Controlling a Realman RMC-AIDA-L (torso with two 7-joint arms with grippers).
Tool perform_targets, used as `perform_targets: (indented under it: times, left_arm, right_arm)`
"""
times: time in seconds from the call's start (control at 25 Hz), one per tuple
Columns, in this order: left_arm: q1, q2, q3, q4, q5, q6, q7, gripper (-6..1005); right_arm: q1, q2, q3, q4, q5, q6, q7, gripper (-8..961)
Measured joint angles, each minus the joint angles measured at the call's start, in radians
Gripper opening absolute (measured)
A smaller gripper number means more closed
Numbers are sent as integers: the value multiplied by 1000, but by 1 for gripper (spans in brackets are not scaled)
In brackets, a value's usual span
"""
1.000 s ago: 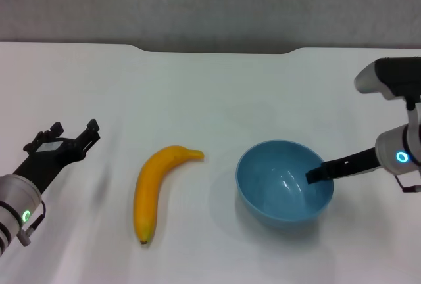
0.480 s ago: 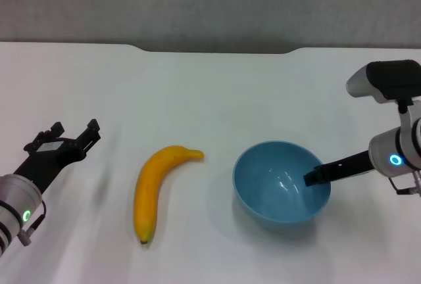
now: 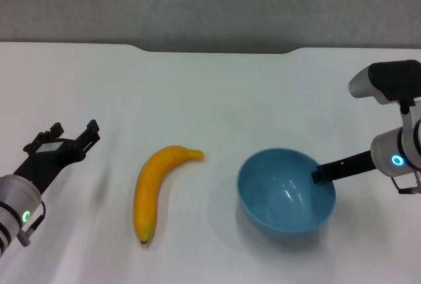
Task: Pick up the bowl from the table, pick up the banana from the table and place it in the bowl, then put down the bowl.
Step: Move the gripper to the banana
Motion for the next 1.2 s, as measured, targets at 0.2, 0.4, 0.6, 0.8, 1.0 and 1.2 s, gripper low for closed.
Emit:
perform_targets:
  times: [0.2,0.4,0.6,0.8,1.0,1.2]
  left_arm:
    - [0,0,0,0,0,0,0,817]
    - [0,2,14,-8,20,1,-12,817]
    - [7,17,18,-116,162,101,-106,817]
    - [48,45,19,-316,376,297,-251,817]
    - [83,53,56,-545,621,598,-378,817]
    - [56,60,147,-632,622,833,-386,817]
  right_arm:
    - [-11,1,0,-9,7,-18,0,30]
    - [-54,2,0,-74,18,-25,-1,30]
    - [-106,4,-5,-143,29,-37,-2,33]
    - [-123,3,-25,-161,61,-47,-6,37]
    - [-144,4,-25,-202,67,-44,-9,41]
    - [-172,2,-26,-262,69,-33,2,46]
